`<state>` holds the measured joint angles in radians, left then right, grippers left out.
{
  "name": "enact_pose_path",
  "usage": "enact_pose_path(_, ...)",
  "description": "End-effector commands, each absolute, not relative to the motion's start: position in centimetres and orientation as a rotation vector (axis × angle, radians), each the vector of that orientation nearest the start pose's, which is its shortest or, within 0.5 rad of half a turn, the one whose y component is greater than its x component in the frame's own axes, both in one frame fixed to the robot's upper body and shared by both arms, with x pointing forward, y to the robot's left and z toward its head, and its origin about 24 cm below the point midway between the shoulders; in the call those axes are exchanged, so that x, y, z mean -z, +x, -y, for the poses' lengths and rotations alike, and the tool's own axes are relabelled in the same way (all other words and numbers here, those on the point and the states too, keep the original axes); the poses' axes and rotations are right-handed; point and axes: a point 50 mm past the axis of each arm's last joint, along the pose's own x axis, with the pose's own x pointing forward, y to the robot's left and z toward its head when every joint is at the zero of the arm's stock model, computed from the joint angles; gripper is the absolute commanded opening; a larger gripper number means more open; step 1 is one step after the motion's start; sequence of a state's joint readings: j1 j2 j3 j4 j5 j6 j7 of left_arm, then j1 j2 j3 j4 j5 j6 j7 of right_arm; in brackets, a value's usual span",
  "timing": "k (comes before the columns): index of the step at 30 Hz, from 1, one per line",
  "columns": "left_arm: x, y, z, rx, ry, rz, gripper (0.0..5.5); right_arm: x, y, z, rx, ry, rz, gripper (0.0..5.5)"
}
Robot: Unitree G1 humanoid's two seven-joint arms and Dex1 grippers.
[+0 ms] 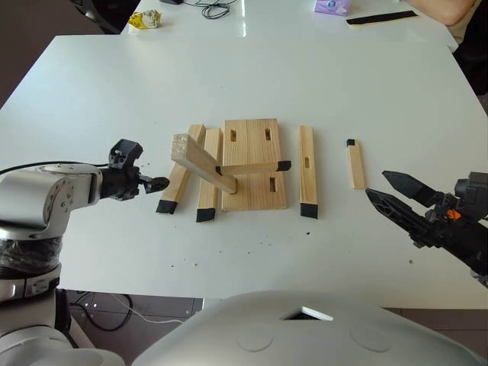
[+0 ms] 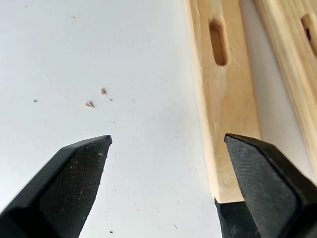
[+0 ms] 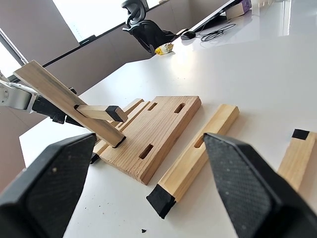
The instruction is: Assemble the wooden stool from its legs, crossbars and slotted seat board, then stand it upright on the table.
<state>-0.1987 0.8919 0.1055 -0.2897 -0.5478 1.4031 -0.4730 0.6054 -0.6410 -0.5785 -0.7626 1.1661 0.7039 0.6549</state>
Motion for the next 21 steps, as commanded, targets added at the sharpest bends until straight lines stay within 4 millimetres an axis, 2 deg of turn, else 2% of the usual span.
enact_pose_path(1, -11.8, 23.3, -26.3, 0.344, 0.13, -0.956, 4.24, -13.9, 12.3, 22.9, -0.737, 0.324, -0.28, 3.97)
enact_pose_path(10, -10.6, 21.5, -24.1, 0.348, 0.066, -0.996, 4.24, -13.8, 12.7, 23.0, -0.752, 0.309, -0.289, 3.97)
enact_pose_path(21, -8.3, 19.9, -23.4, 0.284, 0.112, -0.986, 4.24, -13.9, 13.2, 22.7, -0.773, 0.311, -0.283, 3.97)
